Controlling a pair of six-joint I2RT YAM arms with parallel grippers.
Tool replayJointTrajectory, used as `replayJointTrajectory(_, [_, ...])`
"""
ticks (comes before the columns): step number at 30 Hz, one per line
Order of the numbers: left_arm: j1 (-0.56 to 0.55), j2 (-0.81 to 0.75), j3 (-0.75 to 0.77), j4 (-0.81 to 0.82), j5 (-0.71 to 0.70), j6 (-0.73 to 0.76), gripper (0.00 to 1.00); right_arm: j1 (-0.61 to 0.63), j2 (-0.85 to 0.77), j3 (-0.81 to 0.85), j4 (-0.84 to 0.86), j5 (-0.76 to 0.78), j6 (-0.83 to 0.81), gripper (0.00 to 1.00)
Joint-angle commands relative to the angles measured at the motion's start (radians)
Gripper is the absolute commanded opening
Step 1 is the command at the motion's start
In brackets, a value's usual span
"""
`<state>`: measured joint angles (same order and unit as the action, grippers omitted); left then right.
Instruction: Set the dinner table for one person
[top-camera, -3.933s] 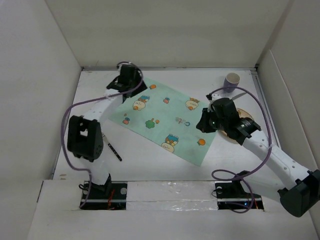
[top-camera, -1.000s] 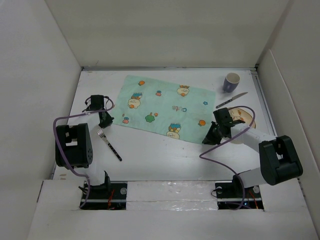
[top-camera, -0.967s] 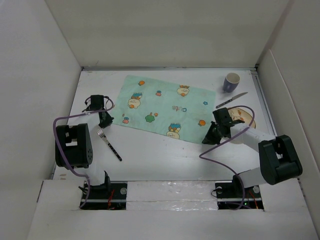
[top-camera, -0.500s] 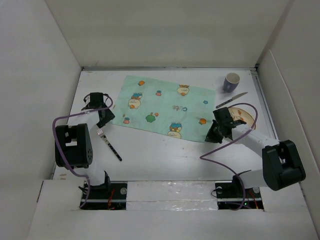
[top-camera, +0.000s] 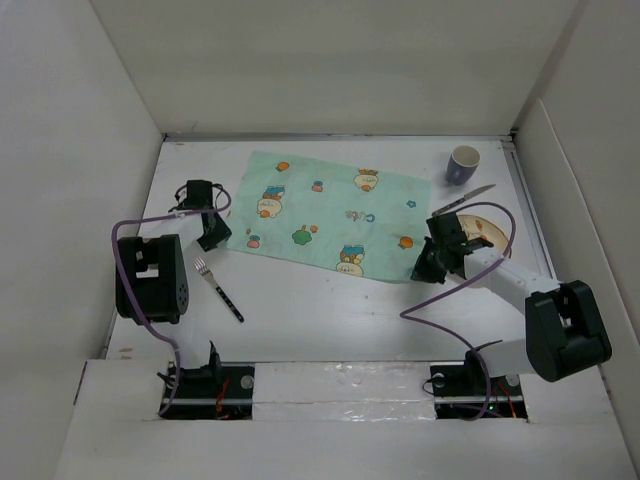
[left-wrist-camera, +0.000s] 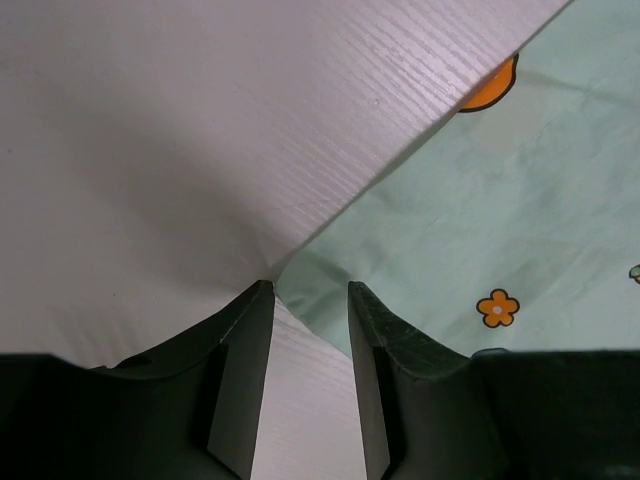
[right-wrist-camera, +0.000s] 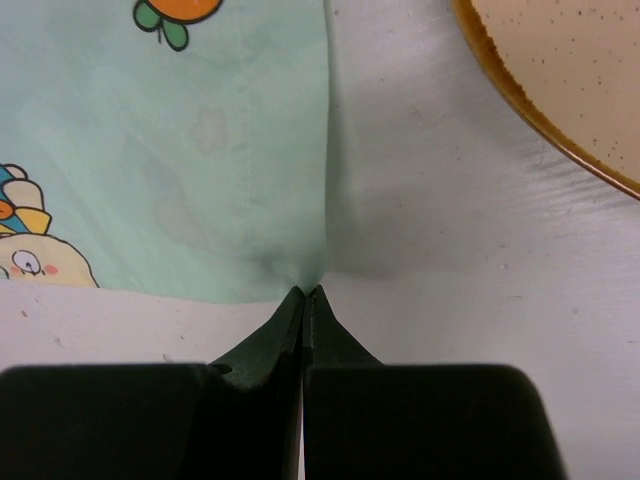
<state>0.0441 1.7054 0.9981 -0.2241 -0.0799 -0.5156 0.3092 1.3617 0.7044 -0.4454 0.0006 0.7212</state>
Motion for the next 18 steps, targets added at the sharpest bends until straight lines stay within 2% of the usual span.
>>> replayJointTrajectory(1, [-0.007, -0.010, 0.004, -0.066, -0.058, 0.038, 0.33, -0.001, -0.001, 0.055, 0.025, 0.007, -0.025, 0.00])
replayJointTrajectory(4, [-0.007, -0.010, 0.016, -0.070, -0.080, 0.049, 0.33, -0.001, -0.004, 0.052, 0.043, 0.007, -0.023, 0.00])
replayJointTrajectory(6, [-0.021, 0.011, 0.025, -0.070, -0.096, 0.054, 0.24, -0.001, -0.007, 0.049, 0.048, -0.030, -0.023, 0.00])
replayJointTrajectory(8, [-0.021, 0.032, 0.028, -0.067, -0.118, 0.061, 0.10, -0.001, -0.013, 0.050, 0.057, -0.036, -0.026, 0.00])
replayJointTrajectory(11, [-0.021, 0.052, 0.036, -0.066, -0.121, 0.065, 0.04, -0.001, -0.026, 0.060, 0.063, -0.047, -0.034, 0.00])
replayJointTrajectory(13, [-0.021, 0.051, 0.037, -0.060, -0.116, 0.063, 0.00, -0.001, -0.038, 0.069, 0.063, -0.051, -0.035, 0.00])
replayJointTrajectory(18, [-0.021, -0.004, 0.065, -0.026, -0.107, 0.058, 0.00, 0.031, -0.073, 0.090, 0.042, -0.025, -0.062, 0.00])
